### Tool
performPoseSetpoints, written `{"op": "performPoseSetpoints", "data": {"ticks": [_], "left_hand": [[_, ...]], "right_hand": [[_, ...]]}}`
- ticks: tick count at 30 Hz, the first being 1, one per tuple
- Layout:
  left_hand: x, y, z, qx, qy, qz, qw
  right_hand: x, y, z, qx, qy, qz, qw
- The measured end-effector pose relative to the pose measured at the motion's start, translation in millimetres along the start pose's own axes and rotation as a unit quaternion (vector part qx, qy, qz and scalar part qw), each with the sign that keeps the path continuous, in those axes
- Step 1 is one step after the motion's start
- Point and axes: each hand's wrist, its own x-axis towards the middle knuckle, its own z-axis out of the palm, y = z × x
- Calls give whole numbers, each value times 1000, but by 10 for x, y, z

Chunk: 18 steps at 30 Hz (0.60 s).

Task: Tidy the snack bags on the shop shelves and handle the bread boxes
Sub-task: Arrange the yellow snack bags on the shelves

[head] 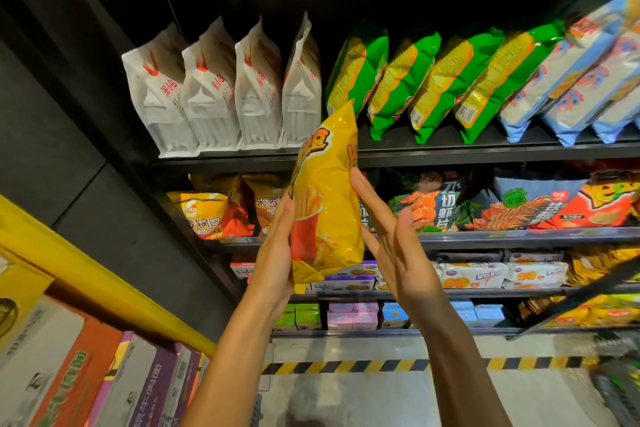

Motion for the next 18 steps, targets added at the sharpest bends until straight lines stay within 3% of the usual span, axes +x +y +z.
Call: {"op": "performPoseSetpoints", "data": {"ticks": [3, 6, 13, 15, 18], "left_hand": [[5, 17, -55, 62, -13, 66, 996], [-28, 90, -97, 74, -59, 80, 992], [-219, 277, -148, 198, -197, 217, 935], [-247, 306, -140, 248, -191, 260, 914], [-282, 366, -93, 251, -179, 280, 909]], "right_hand": [[-64, 3, -67, 12, -4, 9, 1000], [-139, -39, -124, 6, 9, 30, 999], [-117, -149, -189, 106, 161, 71, 979], [-118, -203, -195, 125, 196, 75, 970], [-150, -299, -194, 125, 187, 59, 973]]}}
